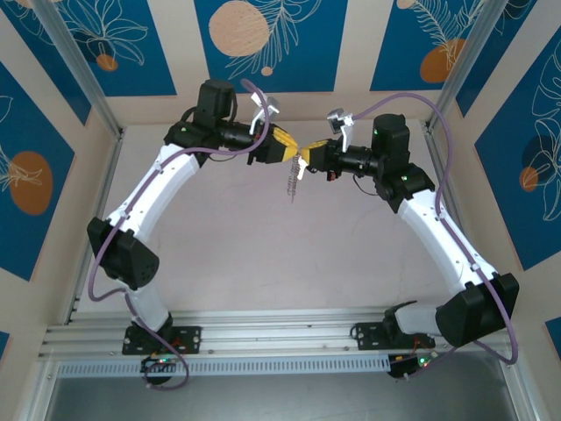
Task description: Put the keys on the keyring
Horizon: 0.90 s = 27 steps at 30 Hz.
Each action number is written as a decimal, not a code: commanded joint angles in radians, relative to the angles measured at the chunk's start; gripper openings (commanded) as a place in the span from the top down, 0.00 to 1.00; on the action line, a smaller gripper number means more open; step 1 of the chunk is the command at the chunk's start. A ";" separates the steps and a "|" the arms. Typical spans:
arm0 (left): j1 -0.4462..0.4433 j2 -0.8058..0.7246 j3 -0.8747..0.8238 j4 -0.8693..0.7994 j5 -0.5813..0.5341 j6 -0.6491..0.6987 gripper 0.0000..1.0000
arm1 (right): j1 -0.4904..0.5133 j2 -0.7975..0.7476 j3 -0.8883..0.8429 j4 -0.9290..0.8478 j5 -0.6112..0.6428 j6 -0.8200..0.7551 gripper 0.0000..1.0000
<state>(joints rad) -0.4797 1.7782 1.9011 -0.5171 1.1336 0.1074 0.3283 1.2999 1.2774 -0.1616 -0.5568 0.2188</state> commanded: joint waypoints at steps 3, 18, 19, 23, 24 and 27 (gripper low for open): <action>0.004 0.026 0.036 -0.018 0.046 0.006 0.77 | 0.011 -0.019 0.051 0.017 -0.008 -0.017 1.00; 0.008 0.014 0.028 -0.007 -0.053 0.008 0.77 | 0.012 -0.024 0.042 0.014 -0.001 -0.021 1.00; 0.007 0.010 0.023 0.006 -0.067 0.002 0.76 | 0.011 -0.024 0.040 0.013 0.000 -0.023 1.00; 0.009 -0.011 -0.013 0.079 -0.098 -0.033 0.75 | 0.011 -0.030 0.036 0.010 0.003 -0.026 1.00; 0.009 -0.010 -0.014 0.082 -0.099 -0.035 0.75 | 0.011 -0.030 0.033 0.011 0.003 -0.027 1.00; 0.009 -0.007 -0.013 0.081 -0.087 -0.041 0.74 | 0.011 -0.032 0.033 0.011 0.003 -0.026 1.00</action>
<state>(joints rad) -0.4797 1.7870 1.8935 -0.4656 1.0527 0.0803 0.3313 1.2991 1.2816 -0.1669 -0.5415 0.2134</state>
